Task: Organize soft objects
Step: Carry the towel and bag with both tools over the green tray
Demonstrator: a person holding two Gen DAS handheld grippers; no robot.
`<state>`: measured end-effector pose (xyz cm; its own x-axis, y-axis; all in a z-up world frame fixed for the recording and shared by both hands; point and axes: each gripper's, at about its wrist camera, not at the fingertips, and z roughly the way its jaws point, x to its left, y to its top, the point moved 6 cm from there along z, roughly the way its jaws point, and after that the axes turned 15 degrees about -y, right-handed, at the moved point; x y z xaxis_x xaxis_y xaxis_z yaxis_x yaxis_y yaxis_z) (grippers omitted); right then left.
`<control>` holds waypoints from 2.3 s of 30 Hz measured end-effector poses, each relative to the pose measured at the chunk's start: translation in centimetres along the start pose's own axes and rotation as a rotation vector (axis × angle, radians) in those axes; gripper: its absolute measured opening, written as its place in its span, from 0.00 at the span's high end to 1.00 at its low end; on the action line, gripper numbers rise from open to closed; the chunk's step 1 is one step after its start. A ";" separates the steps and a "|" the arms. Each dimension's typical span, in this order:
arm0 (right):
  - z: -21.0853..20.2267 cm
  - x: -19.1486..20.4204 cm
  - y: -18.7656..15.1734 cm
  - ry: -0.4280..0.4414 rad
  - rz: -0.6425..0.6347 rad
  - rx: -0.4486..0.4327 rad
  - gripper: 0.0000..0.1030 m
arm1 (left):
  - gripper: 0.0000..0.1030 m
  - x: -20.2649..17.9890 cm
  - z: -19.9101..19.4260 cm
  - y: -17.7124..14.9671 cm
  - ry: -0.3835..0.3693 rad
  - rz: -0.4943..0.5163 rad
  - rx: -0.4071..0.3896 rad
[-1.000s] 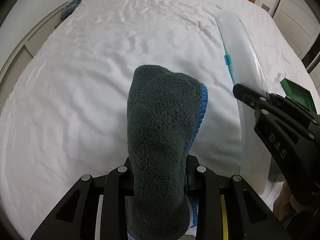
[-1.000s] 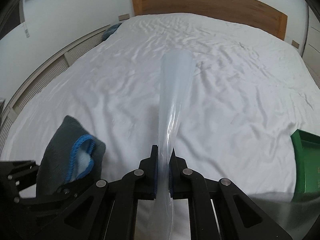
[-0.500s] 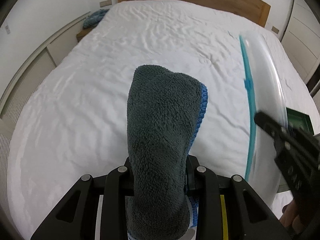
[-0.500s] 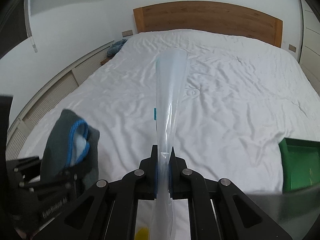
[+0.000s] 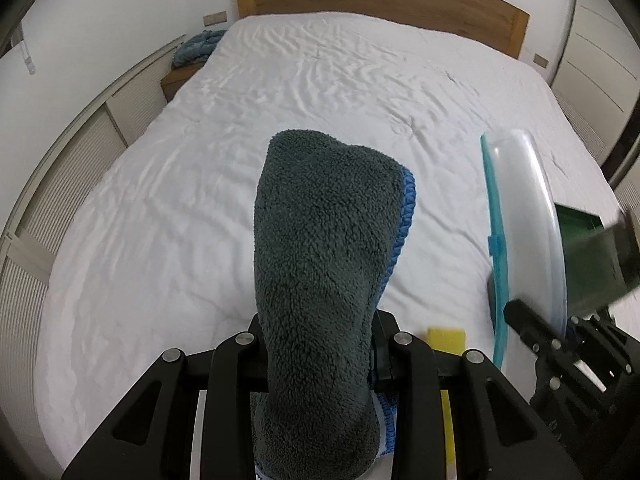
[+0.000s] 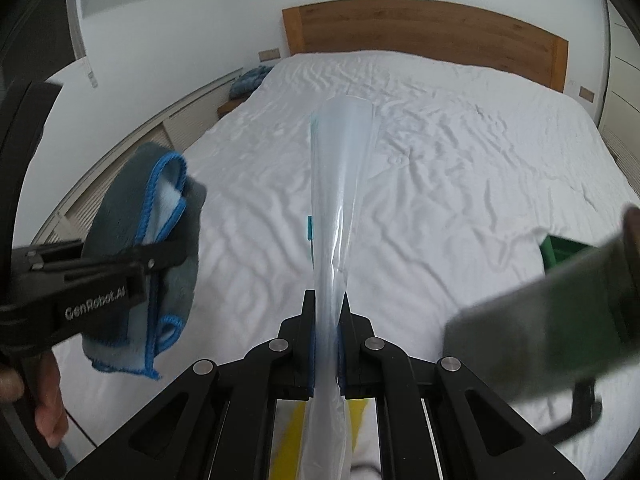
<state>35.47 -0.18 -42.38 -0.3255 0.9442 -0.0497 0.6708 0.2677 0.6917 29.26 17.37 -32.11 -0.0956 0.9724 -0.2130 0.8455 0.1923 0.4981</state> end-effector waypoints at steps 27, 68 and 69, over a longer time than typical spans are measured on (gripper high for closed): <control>-12.9 -6.9 -13.3 0.053 -0.119 0.331 0.94 | 0.74 -11.1 0.2 -14.1 -0.123 0.121 0.316; -5.4 -47.3 1.6 -0.286 0.037 0.110 0.93 | 0.73 -41.9 19.7 2.8 -0.222 0.083 0.095; -4.7 -47.4 2.2 -0.285 0.038 0.103 0.93 | 0.73 -41.6 20.8 3.6 -0.201 0.067 0.090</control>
<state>49.25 -45.26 -35.07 -0.1089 0.9658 -0.2354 0.7475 0.2356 0.6210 47.15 -25.11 -38.94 0.0611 0.9347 -0.3501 0.8908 0.1072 0.4416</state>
